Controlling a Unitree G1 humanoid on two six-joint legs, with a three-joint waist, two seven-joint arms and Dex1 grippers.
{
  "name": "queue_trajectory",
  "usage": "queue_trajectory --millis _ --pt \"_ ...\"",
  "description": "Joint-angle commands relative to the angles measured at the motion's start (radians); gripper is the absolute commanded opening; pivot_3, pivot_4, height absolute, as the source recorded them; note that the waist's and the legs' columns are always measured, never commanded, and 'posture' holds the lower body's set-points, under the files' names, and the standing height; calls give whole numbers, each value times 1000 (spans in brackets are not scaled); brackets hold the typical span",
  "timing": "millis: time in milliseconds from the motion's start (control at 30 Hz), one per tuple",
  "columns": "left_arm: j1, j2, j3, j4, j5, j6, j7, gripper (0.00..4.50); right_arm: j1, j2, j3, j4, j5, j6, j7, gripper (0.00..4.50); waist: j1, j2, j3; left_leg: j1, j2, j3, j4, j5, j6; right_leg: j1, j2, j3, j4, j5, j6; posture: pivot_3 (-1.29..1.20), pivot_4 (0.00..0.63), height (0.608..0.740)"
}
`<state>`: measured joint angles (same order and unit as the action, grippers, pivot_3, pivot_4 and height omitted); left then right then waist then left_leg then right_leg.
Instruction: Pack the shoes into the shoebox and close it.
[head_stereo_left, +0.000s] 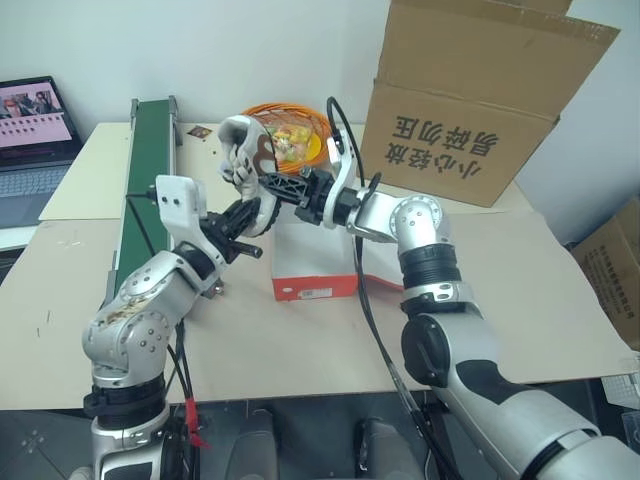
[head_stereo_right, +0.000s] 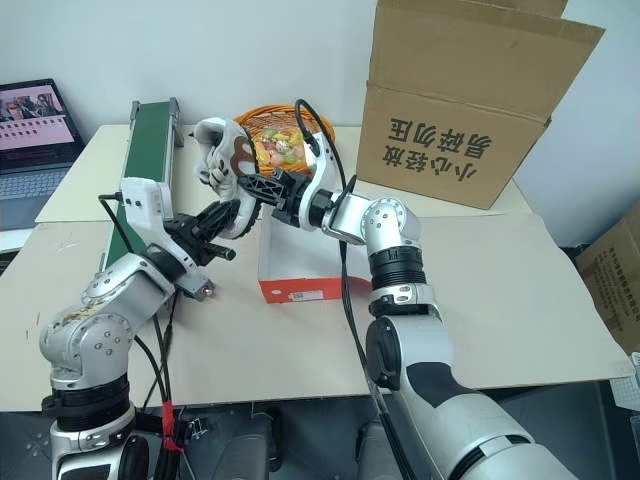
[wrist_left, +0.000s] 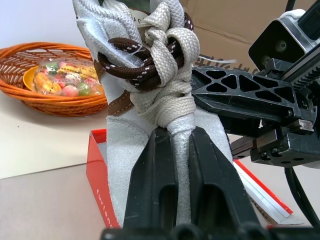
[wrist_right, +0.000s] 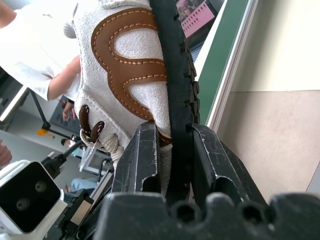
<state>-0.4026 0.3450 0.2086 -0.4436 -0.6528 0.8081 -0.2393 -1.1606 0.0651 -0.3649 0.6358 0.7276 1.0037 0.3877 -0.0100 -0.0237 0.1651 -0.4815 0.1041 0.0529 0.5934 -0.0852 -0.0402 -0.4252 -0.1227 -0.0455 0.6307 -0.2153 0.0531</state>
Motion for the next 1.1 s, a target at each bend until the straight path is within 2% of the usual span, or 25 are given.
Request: queue_trajectory --millis 33,67,200,300,400,500,567,700,767,933,1000,1100 --pt "-13 -8 -108 -53 -10 -3 -61 1836 -35 23 -48 -71 65 -36 -29 442 0 0 0 0 0 0 0 0 0 0 0 0 0 0 0 0 150 720" --pt "-13 -11 -102 -52 -13 -6 -57 2139 -39 23 -70 -61 73 -51 -50 442 0 0 0 0 0 0 0 0 0 0 0 0 0 0 0 0 150 720" --pt "-8 -12 -95 -48 7 -24 -48 2139 -71 14 -168 -11 82 -180 -154 442 -2 0 0 0 0 0 0 0 0 0 0 0 0 0 0 0 150 720" --pt "0 -12 -102 -51 14 -30 -49 2139 -101 -15 -195 35 11 -387 -265 442 5 0 0 0 0 0 0 0 0 0 0 0 0 0 0 0 150 720" --pt "6 -15 -105 -51 22 -38 -43 2139 -97 -72 -73 29 -162 -552 -283 442 17 1 1 -1 0 0 0 0 0 0 0 0 -2 0 1 0 150 720" --pt "6 -16 -99 -47 25 -45 -34 2139 -88 -134 87 19 -328 -607 -262 442 13 1 1 -1 0 0 0 0 0 -1 0 0 -2 0 1 0 150 720" --pt "5 -14 -90 -41 28 -46 -28 2139 -83 -167 174 -29 -389 -574 -227 442 4 1 1 -1 0 0 -1 0 0 -2 0 1 -1 0 0 0 150 720" --pt "0 -6 -86 -22 34 -47 -32 2139 -68 -233 267 -220 -348 -239 -156 442 -10 1 2 -1 0 0 -1 5 8 -3 0 2 1 0 0 0 150 720" --pt "-2 -8 -89 -17 35 -49 -33 2139 -57 -248 249 -287 -299 -84 -159 442 -8 1 2 -1 0 0 -1 5 9 -3 0 2 1 0 0 0 150 720" --pt "-3 -12 -99 -11 38 -52 -37 2139 -56 -210 96 -345 -188 246 -262 442 3 1 2 -1 0 0 0 5 8 -1 0 1 1 0 0 0 150 720" --pt "-3 -16 -100 -13 38 -53 -37 2139 -47 -202 70 -339 -191 323 -296 442 7 1 2 -1 0 0 0 1 2 -1 0 1 0 0 -1 0 150 720" --pt "1 -18 -97 -19 34 -51 -36 2139 -8 -215 115 -316 -229 346 -296 442 10 1 2 -1 0 0 0 1 1 -1 0 1 0 0 -1 0 150 720"
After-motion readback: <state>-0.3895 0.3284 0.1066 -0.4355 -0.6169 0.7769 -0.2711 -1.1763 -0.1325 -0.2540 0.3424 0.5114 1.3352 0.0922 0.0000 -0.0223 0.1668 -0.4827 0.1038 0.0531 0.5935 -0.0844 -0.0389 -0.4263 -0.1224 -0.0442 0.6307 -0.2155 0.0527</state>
